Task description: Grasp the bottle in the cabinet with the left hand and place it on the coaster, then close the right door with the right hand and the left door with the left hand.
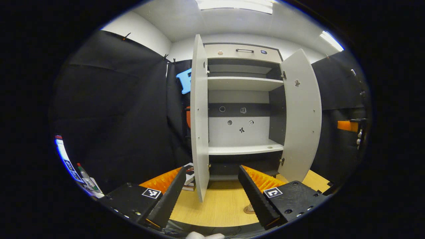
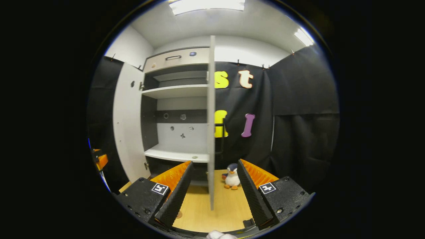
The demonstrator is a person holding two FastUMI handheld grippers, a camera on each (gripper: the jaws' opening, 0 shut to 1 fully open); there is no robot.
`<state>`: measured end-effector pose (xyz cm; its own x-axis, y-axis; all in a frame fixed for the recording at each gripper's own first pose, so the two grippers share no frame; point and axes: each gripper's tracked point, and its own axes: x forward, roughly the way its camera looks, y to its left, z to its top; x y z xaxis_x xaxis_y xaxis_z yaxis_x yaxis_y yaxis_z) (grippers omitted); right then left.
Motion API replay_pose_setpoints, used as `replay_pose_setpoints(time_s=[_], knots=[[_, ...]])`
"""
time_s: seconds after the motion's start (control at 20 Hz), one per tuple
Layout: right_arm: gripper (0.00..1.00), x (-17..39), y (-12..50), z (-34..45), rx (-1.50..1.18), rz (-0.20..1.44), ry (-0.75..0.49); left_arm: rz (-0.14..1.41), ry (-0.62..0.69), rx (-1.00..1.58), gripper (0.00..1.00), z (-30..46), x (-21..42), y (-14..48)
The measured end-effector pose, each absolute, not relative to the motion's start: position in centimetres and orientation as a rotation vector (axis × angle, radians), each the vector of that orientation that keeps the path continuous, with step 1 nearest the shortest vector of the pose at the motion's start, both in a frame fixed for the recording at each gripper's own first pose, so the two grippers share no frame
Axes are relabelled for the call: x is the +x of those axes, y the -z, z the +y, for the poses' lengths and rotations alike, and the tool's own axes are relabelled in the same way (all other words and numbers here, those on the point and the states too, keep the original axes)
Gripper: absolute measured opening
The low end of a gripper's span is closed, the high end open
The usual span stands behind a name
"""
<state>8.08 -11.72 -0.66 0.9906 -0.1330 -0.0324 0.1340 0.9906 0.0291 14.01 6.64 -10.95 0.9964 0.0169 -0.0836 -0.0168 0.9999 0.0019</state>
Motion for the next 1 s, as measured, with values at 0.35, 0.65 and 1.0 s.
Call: replay_pose_setpoints(time_s=[0.35, 0.65, 1.0], knots=[[0.82, 17.1, -0.9, -18.9, 0.026, 0.063, 0.151, 0.088, -0.082, -0.033, 0.96, 5.9, 12.6, 10.1], [0.82, 23.2, -1.3, -18.5, -0.006, 0.077, 0.02, 0.096, -0.191, -0.04, 0.96, 5.5, 11.1, 9.8], [0.8, 23.9, -1.7, -16.7, -0.042, 0.087, -0.031, 0.095, -0.275, -0.034, 0.96, 4.3, 10.1, 9.9]])
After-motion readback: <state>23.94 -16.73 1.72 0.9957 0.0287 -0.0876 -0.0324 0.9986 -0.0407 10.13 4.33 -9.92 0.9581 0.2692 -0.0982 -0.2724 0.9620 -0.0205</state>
